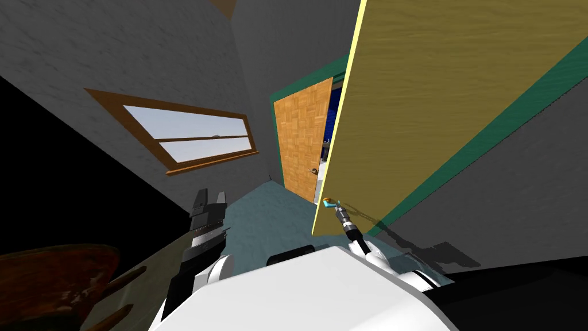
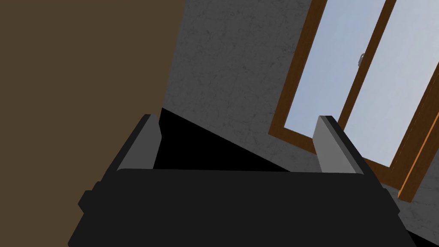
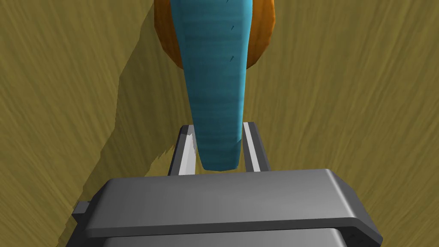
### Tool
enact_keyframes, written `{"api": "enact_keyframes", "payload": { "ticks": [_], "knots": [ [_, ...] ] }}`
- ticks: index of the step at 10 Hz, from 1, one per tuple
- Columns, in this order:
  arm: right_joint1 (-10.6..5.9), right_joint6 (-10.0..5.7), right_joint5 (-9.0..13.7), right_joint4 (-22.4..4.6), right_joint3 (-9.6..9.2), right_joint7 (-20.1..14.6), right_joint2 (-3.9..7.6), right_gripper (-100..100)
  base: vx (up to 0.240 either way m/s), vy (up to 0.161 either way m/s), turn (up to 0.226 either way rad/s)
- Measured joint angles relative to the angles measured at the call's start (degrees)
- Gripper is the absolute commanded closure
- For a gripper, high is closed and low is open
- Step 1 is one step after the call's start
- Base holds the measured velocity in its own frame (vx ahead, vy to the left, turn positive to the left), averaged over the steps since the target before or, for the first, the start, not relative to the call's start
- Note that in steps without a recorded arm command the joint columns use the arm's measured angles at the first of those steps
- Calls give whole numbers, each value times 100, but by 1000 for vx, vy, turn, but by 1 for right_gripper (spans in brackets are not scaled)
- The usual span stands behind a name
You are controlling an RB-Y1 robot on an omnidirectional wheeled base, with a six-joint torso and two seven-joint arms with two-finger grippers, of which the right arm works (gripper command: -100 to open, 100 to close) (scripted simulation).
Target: Pull the door open
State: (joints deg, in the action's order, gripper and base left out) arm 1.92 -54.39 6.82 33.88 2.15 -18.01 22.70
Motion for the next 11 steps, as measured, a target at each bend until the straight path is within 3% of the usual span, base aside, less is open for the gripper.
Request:
{"api": "enact_keyframes", "payload": {
  "ticks": [2, 3, 4, 7, 9, 11],
  "knots": [
    [43, -209, -54, -80, -96, -153, 119, 100, -214, -53, 116],
    [145, -304, -84, -28, -150, -210, 147, 100, -224, -47, 143],
    [284, -326, -109, 127, -196, -252, 172, 100, -222, -38, 112],
    [472, -436, -181, 234, -328, -395, 251, 100, -126, -40, 41],
    [435, -524, -196, 100, -352, -417, 250, 100, -65, -23, 84],
    [508, -656, -187, 78, -351, -467, 332, 100, -170, -51, 159]
  ]
}}
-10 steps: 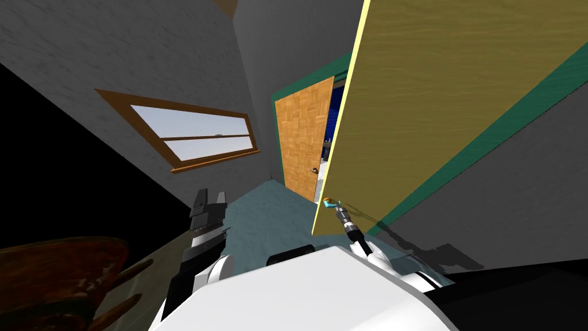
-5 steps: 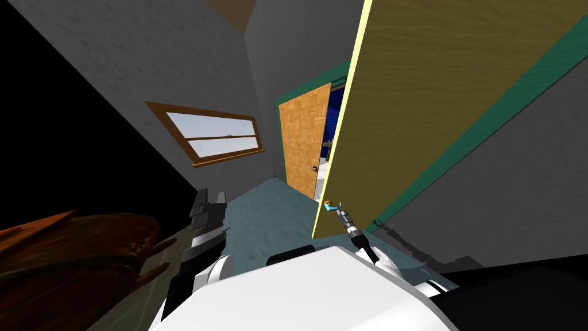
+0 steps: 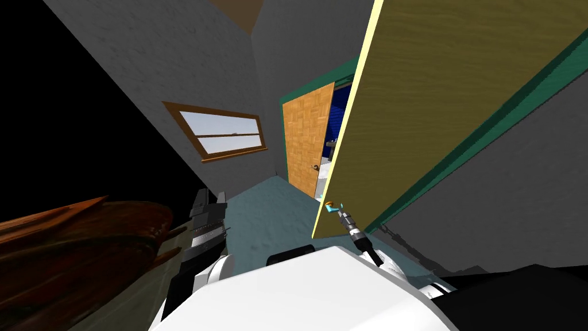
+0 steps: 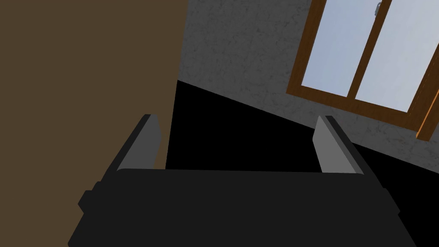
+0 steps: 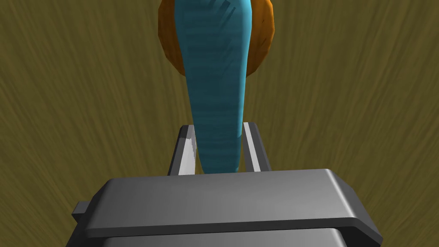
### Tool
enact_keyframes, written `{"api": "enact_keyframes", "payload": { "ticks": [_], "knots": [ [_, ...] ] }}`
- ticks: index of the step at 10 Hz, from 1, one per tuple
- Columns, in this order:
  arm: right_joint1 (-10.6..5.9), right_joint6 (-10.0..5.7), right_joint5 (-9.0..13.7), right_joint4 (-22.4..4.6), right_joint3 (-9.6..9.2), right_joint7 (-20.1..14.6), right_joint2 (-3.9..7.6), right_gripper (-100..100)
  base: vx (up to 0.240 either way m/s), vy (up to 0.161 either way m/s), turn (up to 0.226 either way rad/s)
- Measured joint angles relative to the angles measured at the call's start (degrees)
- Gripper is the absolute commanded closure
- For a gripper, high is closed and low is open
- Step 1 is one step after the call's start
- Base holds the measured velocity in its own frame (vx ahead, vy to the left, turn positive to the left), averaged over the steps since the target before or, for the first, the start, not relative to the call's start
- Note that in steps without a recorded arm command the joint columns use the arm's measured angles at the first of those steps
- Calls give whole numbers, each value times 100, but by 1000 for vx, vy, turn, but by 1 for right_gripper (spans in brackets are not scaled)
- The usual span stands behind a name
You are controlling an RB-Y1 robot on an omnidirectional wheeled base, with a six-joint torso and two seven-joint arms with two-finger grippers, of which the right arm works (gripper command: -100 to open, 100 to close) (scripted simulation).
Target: Pull the door open
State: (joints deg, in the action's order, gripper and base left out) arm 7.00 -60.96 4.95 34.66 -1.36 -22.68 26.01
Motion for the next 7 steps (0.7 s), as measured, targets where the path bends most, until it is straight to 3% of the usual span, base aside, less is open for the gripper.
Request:
{"api": "enact_keyframes", "payload": {
  "ticks": [2, 4, 7],
  "knots": [
    [179, -74, -9, 155, -34, -47, 52, 100, -129, -46, 70],
    [165, -252, -29, -52, -75, -83, 64, 100, -139, -38, 149],
    [275, -537, -54, -132, -150, -185, 152, 100, -178, -65, 158]
  ]
}}
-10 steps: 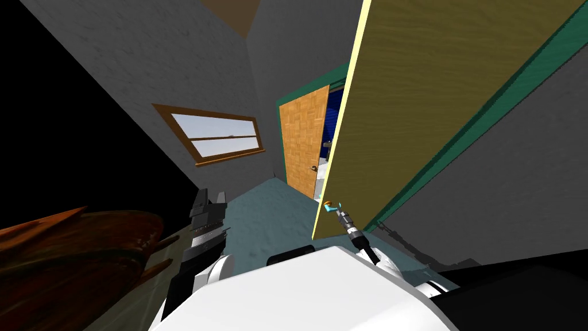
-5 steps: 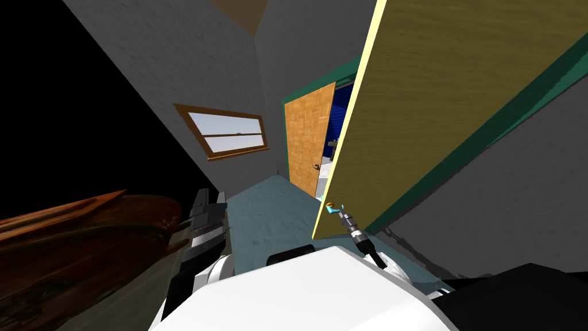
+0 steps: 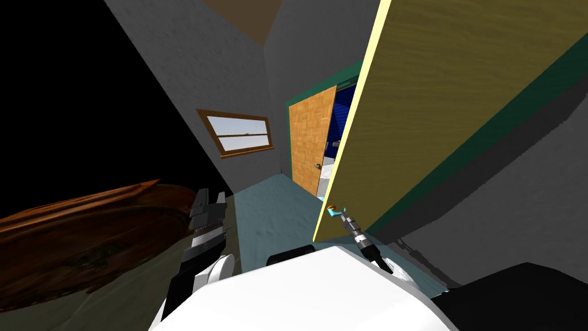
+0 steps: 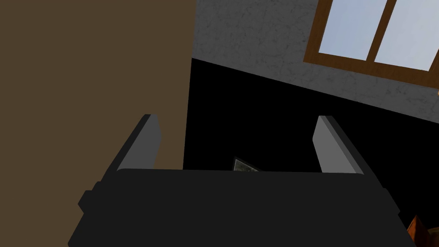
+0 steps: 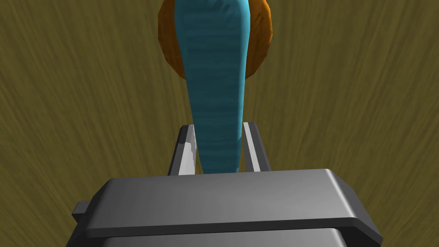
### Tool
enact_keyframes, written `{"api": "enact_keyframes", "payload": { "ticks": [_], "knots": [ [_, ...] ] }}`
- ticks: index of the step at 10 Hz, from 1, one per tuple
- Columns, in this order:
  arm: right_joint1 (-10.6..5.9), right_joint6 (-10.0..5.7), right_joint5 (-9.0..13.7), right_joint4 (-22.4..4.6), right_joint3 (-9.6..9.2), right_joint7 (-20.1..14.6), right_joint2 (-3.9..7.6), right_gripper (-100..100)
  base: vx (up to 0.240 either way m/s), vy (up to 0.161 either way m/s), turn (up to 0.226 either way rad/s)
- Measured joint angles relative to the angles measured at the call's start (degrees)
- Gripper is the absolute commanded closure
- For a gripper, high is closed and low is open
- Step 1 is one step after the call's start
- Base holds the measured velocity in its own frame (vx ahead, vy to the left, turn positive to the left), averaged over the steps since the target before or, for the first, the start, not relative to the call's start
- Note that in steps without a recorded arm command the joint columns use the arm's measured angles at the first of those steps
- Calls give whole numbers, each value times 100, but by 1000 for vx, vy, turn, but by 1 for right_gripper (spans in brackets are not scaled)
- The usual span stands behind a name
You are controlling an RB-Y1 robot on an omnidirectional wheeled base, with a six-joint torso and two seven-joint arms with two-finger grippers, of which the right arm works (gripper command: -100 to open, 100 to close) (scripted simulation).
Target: Pull the door open
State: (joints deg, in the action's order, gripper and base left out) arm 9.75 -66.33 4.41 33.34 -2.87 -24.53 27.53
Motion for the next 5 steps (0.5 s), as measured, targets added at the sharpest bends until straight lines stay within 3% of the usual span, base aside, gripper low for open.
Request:
{"api": "enact_keyframes", "payload": {
  "ticks": [3, 5],
  "knots": [
    [190, -103, -8, 97, -32, -43, 45, 100, -128, -20, 63],
    [52, -18, -16, 20, 25, -15, 26, 100, -203, -50, 106]
  ]
}}
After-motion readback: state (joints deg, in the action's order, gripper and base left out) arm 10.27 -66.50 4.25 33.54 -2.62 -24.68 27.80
